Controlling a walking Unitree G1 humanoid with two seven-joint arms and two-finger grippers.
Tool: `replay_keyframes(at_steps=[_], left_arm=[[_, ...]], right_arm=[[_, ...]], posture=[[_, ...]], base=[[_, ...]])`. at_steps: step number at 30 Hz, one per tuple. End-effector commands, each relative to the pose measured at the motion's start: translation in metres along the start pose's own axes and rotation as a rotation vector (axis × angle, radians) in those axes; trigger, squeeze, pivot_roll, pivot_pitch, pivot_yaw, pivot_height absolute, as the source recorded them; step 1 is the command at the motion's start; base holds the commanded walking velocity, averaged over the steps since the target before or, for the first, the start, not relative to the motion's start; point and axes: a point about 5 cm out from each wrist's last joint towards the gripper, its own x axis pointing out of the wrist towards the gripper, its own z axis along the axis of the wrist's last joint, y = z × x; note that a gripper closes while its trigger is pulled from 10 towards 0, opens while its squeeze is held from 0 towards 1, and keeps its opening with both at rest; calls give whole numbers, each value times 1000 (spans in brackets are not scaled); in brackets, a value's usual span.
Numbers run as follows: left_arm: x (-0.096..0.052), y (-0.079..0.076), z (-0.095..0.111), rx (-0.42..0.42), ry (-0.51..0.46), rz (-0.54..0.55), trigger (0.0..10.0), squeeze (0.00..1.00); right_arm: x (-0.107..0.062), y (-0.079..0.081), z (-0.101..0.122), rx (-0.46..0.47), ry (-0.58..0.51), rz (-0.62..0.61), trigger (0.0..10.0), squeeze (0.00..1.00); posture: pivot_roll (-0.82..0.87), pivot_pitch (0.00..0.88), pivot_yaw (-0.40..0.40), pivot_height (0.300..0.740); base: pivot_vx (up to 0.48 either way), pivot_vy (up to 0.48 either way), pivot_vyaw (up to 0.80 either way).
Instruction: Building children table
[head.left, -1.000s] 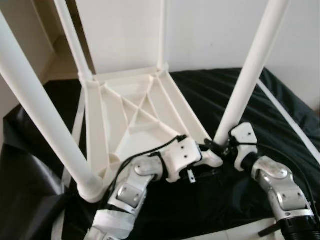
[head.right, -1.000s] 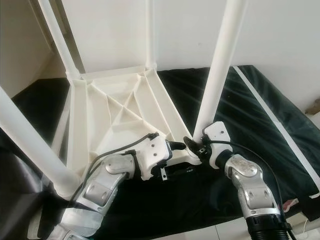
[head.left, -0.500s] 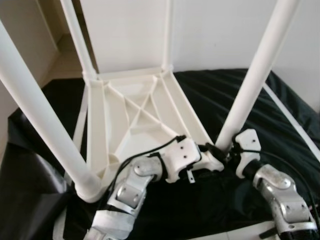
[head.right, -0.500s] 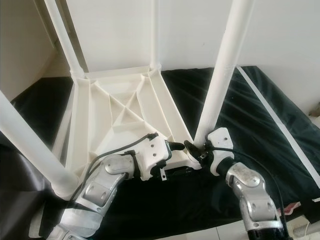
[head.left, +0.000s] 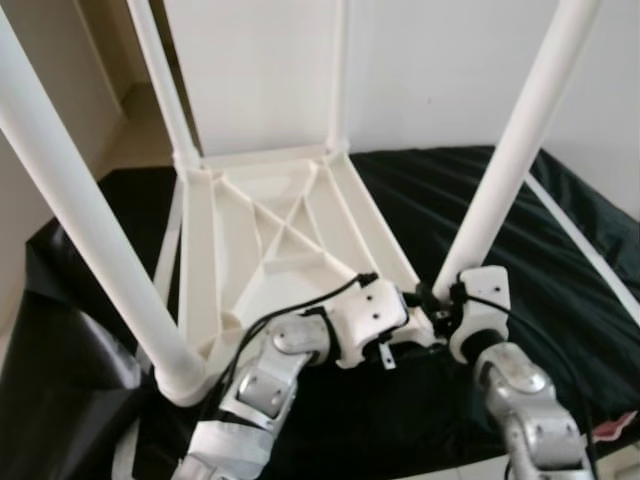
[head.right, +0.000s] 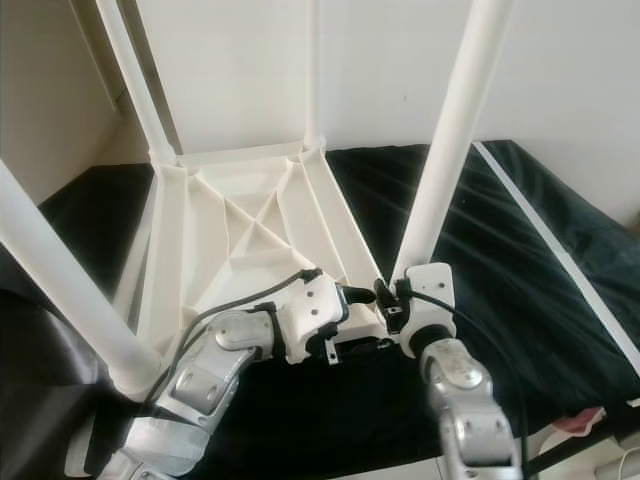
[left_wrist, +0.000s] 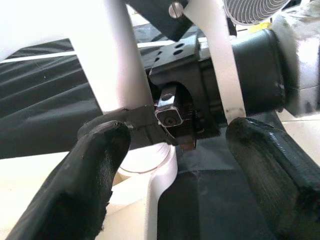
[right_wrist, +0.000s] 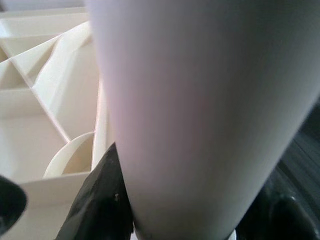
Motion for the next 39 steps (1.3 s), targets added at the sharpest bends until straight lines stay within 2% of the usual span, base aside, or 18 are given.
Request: replay_keyframes(at_steps=[1, 3, 4, 16, 17, 18, 22, 27, 30, 33, 35, 36, 39], left_arm=[[2, 5, 1, 5, -3, 79, 10000, 0], [2, 5, 1, 5, -3, 79, 10000, 0], [1, 4, 1, 3, -3, 75, 10000, 0], [1, 3, -1, -2, 2, 76, 10000, 0], [1, 2, -1, -2, 2, 76, 10000, 0], [1, 2, -1, -2, 2, 76, 10000, 0], [0, 2, -1, 0, 3, 78, 10000, 0], [0, 2, -1, 2, 3, 77, 10000, 0], [1, 2, -1, 4, 1, 74, 10000, 0], [1, 2, 0, 4, 1, 74, 10000, 0], [1, 2, 0, 6, 0, 73, 10000, 0], [1, 2, 0, 6, -1, 72, 10000, 0], [1, 2, 0, 7, 0, 68, 10000, 0]], right_arm=[[-7, 1, -24, 52, 134, -70, 10000, 0], [-7, 1, -24, 52, 134, -70, 10000, 0], [-9, 9, -19, 66, 121, -70, 10000, 0], [-9, 12, -15, 73, 128, -73, 10000, 0], [-9, 13, -13, 65, 119, -60, 10000, 259], [-9, 14, -11, 59, 104, -29, 10000, 1000], [-7, 8, -2, 48, 45, 48, 10000, 1000], [-6, 3, -1, 35, 35, 97, 10000, 1000], [-9, -9, 2, -50, -9, 201, 10000, 1000], [-10, -13, 4, -72, -17, 238, 10000, 1000], [-11, -25, 7, -101, -19, 300, 10000, 1000], [-11, -30, 7, -124, -11, 339, 10000, 0], [-11, -36, 9, -187, -3, 440, 10000, 0]], posture=[[-119, 7, 17, 740], [-119, 7, 17, 740], [-118, 10, 19, 740], [-110, 8, 11, 740], [-109, 6, 10, 740], [-106, 3, 8, 740], [-105, 0, 6, 740], [-106, 0, 7, 740], [-106, 0, 7, 740], [-108, 0, 8, 740], [-108, 0, 9, 740], [-108, 0, 10, 740], [-109, 0, 14, 740]], base=[[0, 0, 0], [0, 0, 0], [0, 0, 0], [0, 0, 0], [0, 0, 0], [0, 0, 0], [0, 0, 0], [0, 0, 0], [0, 0, 0], [0, 0, 0], [0, 0, 0], [0, 0, 0], [0, 0, 0]])
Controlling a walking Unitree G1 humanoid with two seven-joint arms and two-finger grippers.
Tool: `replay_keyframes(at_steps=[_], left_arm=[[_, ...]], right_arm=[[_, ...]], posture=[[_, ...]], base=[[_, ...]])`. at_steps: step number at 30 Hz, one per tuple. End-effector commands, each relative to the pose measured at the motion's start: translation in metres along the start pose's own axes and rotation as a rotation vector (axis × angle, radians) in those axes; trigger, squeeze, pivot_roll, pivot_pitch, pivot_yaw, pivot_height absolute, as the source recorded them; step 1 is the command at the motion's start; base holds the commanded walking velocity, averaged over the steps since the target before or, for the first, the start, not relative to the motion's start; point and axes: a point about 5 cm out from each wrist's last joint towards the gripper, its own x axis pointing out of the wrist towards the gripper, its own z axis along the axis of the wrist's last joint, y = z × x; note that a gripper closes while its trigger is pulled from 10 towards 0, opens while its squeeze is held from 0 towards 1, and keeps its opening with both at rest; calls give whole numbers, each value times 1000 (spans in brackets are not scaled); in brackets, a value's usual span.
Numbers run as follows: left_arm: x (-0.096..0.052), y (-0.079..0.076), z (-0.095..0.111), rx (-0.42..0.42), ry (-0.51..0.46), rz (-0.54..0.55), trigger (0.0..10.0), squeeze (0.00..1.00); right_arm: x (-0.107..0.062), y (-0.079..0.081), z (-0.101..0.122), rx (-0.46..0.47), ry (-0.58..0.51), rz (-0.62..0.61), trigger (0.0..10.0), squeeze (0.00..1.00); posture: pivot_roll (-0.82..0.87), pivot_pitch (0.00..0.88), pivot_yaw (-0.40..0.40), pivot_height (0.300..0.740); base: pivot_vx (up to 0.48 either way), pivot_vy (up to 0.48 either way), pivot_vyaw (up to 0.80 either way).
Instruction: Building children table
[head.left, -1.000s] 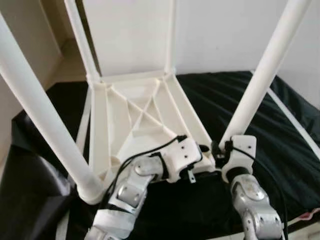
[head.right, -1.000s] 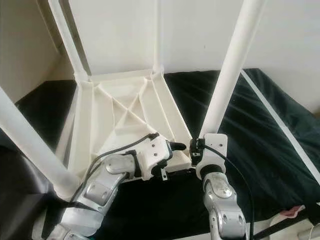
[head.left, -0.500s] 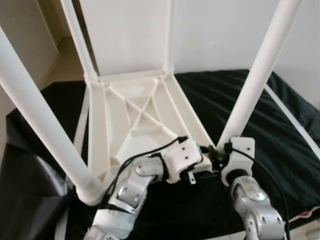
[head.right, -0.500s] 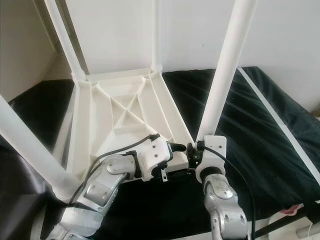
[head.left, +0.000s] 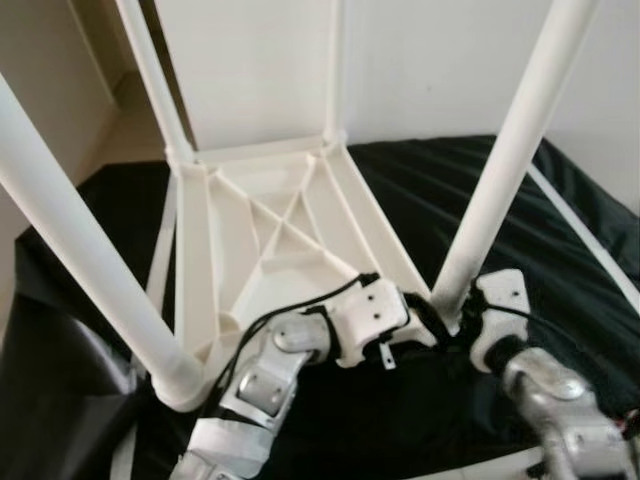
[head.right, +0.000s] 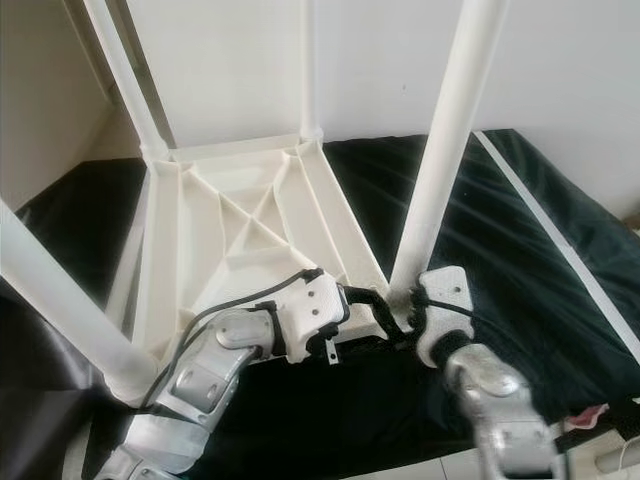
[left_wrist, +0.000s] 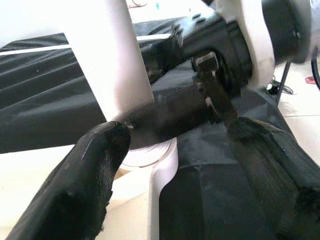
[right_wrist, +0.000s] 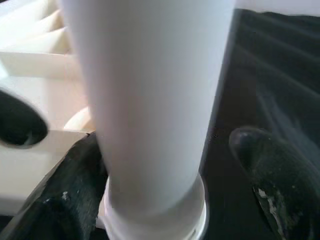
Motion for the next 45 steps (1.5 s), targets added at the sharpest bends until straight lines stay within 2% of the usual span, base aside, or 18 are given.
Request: replay_keyframes(at_steps=[1, 4, 6, 9, 14, 16, 18, 19, 20, 21, 24, 34, 35, 36, 42, 44, 45], left_arm=[[0, 4, 1, 4, -4, 81, 10000, 0], [-2, 4, -1, 7, 2, 77, 10000, 0], [-2, 4, -1, 7, 2, 77, 10000, 0], [-2, 6, 0, 14, 3, 81, 10000, 0], [-2, 8, 1, 17, 2, 86, 10000, 0], [-2, 8, 1, 18, 2, 89, 10000, 0], [-2, 8, 1, 18, 2, 89, 10000, 0], [-2, 7, 1, 18, 2, 90, 10000, 0], [-2, 7, 1, 18, 2, 90, 10000, 0], [-2, 7, 1, 16, 2, 93, 10000, 0], [-3, 6, 0, 13, 4, 98, 10000, 0], [-3, 3, -1, 8, 3, 92, 10000, 0], [-3, 3, -1, 8, 3, 90, 10000, 0], [-3, 3, -1, 8, 2, 89, 10000, 0], [-3, 2, -1, 7, 3, 84, 10000, 0], [-3, 2, -2, 6, 4, 84, 10000, 0], [-3, 2, -2, 6, 4, 84, 10000, 0]], right_arm=[[-1, -2, -2, -14, 4, 68, 10000, 0], [7, -11, 0, -61, 13, 151, 10000, 0], [7, -11, 0, -61, 13, 151, 10000, 0], [19, -15, 2, -94, 17, 200, 10000, 0], [27, -14, 3, -119, 16, 242, 10000, 0], [35, -11, 1, -133, 17, 276, 10000, 0], [35, -11, 1, -133, 17, 276, 10000, 0], [38, -9, 1, -125, 14, 293, 9490, 0], [38, -9, 1, -125, 14, 293, 9490, 0], [40, -5, -1, -122, 14, 315, 0, 0], [39, -2, -7, -117, 23, 349, 0, 0], [29, -5, -18, -101, 47, 352, 0, 0], [28, -6, -19, -97, 52, 332, 3765, 0], [28, -7, -19, -90, 52, 315, 10000, 0], [24, -8, -21, -70, 72, 228, 10000, 0], [26, -11, -24, -69, 89, 117, 10000, 0], [26, -11, -24, -69, 89, 117, 10000, 0]], posture=[[-109, 0, 14, 740], [-102, 0, 17, 740], [-102, 0, 17, 740], [-92, 0, 14, 740], [-89, 0, 13, 740], [-82, 0, 8, 740], [-82, 0, 8, 740], [-82, 0, 8, 740], [-82, 0, 8, 740], [-73, 0, 3, 740], [-71, 0, 0, 740], [-83, 0, 6, 740], [-85, 0, 7, 740], [-86, 0, 7, 740], [-86, 0, 7, 740], [-90, 0, 6, 740], [-90, 0, 6, 740]], base=[[0, 0, 0], [0, 0, 0], [0, 0, 0], [0, 0, 0], [0, 0, 0], [0, 0, 0], [0, 0, 0], [0, 0, 0], [0, 0, 0], [0, 0, 0], [0, 0, 0], [0, 0, 0], [0, 0, 0], [0, 0, 0], [0, 0, 0], [0, 0, 0], [0, 0, 0]])
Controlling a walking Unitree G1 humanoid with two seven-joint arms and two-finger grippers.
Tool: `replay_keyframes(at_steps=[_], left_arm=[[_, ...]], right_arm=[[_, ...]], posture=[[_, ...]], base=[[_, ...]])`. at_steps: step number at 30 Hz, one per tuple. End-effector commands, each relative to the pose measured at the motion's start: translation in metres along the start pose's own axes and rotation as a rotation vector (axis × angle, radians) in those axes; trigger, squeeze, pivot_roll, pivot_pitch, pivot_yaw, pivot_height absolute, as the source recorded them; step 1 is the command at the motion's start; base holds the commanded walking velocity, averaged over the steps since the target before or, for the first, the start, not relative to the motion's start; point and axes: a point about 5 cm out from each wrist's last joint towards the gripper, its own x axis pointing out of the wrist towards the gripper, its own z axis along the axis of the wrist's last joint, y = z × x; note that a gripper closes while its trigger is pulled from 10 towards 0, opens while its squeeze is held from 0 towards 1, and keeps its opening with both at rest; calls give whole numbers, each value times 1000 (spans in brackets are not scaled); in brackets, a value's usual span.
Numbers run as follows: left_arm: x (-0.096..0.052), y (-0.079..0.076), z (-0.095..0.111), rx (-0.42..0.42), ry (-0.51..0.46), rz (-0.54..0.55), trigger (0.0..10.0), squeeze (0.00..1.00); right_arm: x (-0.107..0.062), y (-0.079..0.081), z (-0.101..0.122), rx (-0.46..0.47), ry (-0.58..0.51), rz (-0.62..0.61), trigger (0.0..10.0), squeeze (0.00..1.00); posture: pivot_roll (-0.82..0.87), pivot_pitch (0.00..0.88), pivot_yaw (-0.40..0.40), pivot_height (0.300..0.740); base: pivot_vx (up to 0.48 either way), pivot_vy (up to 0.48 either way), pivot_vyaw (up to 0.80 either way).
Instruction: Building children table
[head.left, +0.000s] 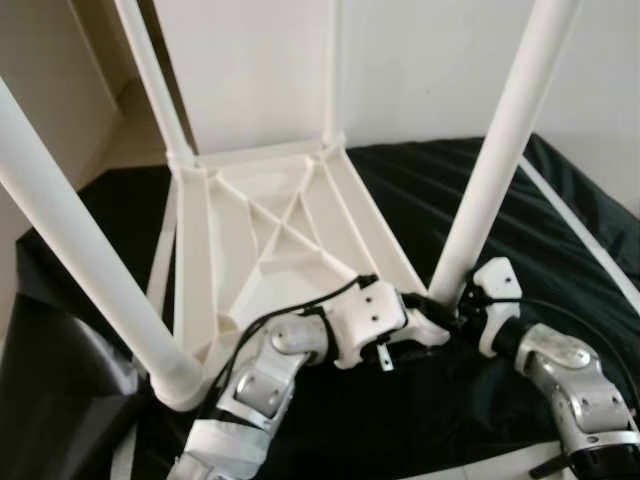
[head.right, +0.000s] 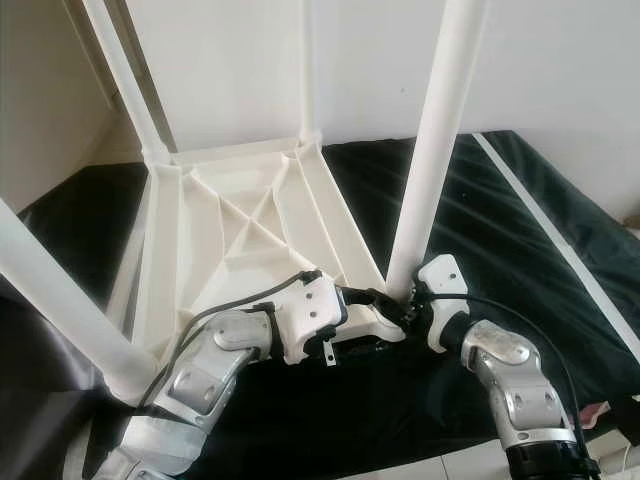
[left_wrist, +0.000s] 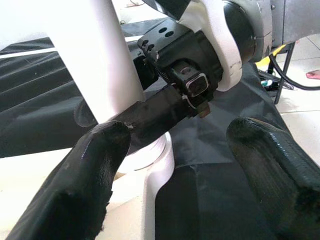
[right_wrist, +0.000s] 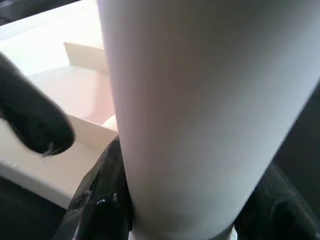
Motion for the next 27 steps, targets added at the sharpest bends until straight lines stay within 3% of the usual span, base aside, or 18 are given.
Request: replay_keyframes(at_steps=[1, 7, 12, 15, 18, 22, 27], left_arm=[[0, 2, -1, -7, -1, 84, 10000, 0], [0, 2, -1, -7, -3, 81, 10000, 0], [1, 1, 0, -3, -3, 74, 10000, 0], [2, 1, 1, -3, -7, 71, 10000, 0], [2, 0, 1, -4, -7, 68, 10000, 0], [3, 0, 1, -4, -8, 65, 10000, 0], [2, -1, 0, -6, -5, 61, 10000, 0]], right_arm=[[-2, -5, -21, 34, 121, -187, 10000, 0], [1, 1, -24, 82, 146, -296, 10000, 0], [7, 20, -22, 99, 164, -352, 10000, 0], [12, 32, -18, 162, 168, -541, 10000, 0], [9, 34, -21, 243, 160, -713, 10000, 0], [4, 35, -24, 277, 177, -853, 10000, 0], [5, 40, -20, 277, 179, -861, 10000, 0]], posture=[[-91, 0, 8, 740], [-95, 0, 10, 740], [-99, 0, 8, 740], [-102, 0, 8, 740], [-102, 0, 10, 740], [-100, 0, 10, 740], [-103, 0, 12, 740]], base=[[0, 0, 0], [0, 0, 0], [0, 0, 0], [0, 0, 0], [0, 0, 0], [0, 0, 0], [0, 0, 0]])
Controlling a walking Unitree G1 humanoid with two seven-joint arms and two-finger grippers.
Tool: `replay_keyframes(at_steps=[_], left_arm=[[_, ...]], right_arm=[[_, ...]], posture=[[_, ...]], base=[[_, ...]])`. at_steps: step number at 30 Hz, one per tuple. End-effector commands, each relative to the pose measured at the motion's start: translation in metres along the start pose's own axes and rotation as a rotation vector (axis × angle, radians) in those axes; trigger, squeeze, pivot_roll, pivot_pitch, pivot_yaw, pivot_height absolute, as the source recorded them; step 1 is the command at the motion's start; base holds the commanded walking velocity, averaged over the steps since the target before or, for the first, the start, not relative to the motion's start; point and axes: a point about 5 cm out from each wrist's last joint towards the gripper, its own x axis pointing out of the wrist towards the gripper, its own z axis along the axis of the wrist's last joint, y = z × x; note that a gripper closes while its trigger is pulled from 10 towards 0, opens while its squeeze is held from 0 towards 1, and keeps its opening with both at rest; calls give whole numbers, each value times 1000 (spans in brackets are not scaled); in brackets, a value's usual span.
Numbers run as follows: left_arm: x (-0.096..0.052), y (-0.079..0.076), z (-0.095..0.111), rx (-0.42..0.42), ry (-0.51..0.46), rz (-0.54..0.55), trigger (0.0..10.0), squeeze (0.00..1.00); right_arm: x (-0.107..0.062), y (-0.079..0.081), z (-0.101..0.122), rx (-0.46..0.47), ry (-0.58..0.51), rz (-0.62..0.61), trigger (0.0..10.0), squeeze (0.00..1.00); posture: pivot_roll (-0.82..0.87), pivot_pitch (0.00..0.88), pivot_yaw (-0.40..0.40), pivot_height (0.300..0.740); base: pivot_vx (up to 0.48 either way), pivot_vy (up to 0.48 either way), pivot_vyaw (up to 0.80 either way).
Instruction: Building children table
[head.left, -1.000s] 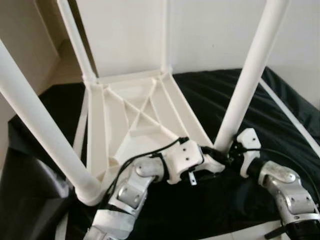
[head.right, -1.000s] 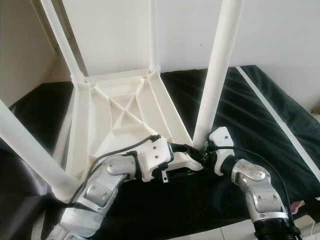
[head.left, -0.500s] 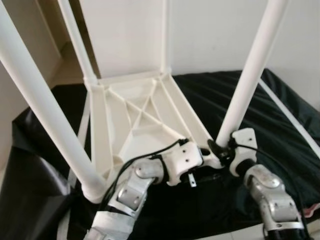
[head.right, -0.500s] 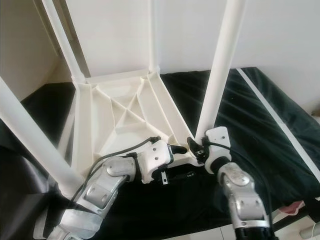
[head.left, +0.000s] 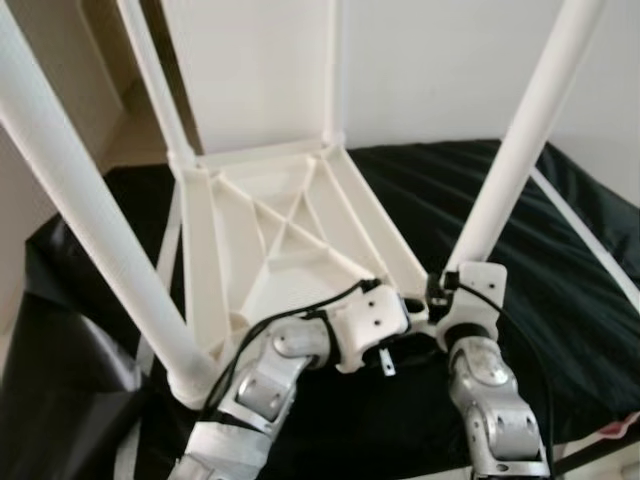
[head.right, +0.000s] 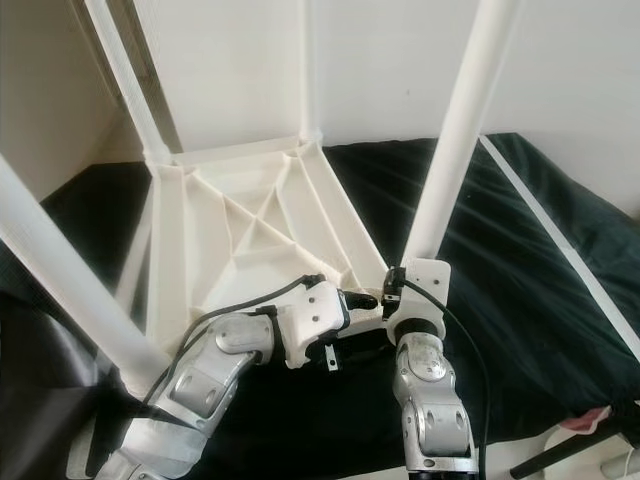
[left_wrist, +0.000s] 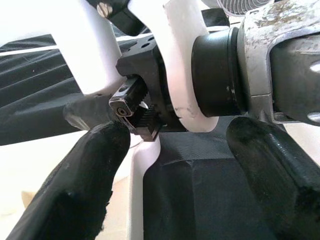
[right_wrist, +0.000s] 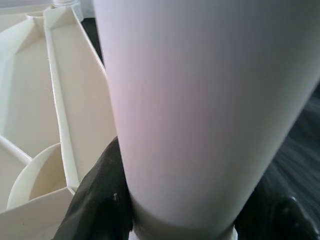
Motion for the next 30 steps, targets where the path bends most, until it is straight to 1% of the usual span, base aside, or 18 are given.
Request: replay_keyframes(at_steps=[1, 9, 12, 13, 14, 15, 16, 18, 25, 27, 28, 29, 30], left_arm=[[0, 2, 0, -3, 0, 77, 10000, 0], [-1, 1, -1, -5, 2, 78, 10000, 0], [-2, 1, -1, -6, 3, 79, 10000, 0], [-2, 1, -1, -7, 3, 79, 10000, 0], [-2, 1, -1, -7, 3, 79, 10000, 0], [-2, 1, -1, -7, 3, 80, 10000, 0], [-1, 1, -1, -7, 2, 80, 10000, 0], [-1, 0, -1, -7, 1, 80, 10000, 0], [1, 1, 0, -8, -3, 84, 10000, 0], [0, 2, 0, -7, -2, 86, 10000, 0], [0, 2, 0, -7, -2, 86, 10000, 0], [0, 2, 0, -7, -2, 88, 10000, 0], [0, 3, 0, -6, -1, 88, 10000, 0]], right_arm=[[-4, -8, -24, -21, 126, -72, 10000, 0], [-8, -3, -23, -22, 140, -84, 10000, 0], [-8, 0, -23, -24, 139, -70, 10000, 0], [-8, 2, -22, -23, 130, -53, 10000, 471], [-8, 2, -22, -23, 130, -53, 10000, 471], [-9, 6, -20, -9, 122, -12, 10000, 1000], [-10, 9, -17, -2, 101, 27, 10000, 1000], [-11, 12, -12, 8, 78, 67, 10000, 1000], [-14, 6, -6, 20, 46, 122, 10000, 1000], [-15, -6, -3, -2, 15, 177, 10000, 1000], [-15, -6, -3, -2, 15, 177, 10000, 1000], [-15, -12, -2, -16, 3, 197, 10000, 1000], [-13, -22, -1, -45, -17, 235, 10000, 384]], posture=[[-102, 0, 11, 740], [-97, 0, 10, 740], [-97, 0, 8, 740], [-98, 0, 7, 740], [-98, 0, 7, 740], [-98, 0, 7, 740], [-102, 0, 4, 740], [-102, 0, 3, 740], [-104, 0, 1, 740], [-105, 0, 0, 740], [-105, 0, 0, 740], [-105, 0, 1, 740], [-106, 0, 3, 740]], base=[[0, 0, 0], [0, 0, 0], [0, 0, 0], [0, 0, 0], [0, 0, 0], [0, 0, 0], [0, 0, 0], [0, 0, 0], [0, 0, 0], [0, 0, 0], [0, 0, 0], [0, 0, 0], [0, 0, 0]])
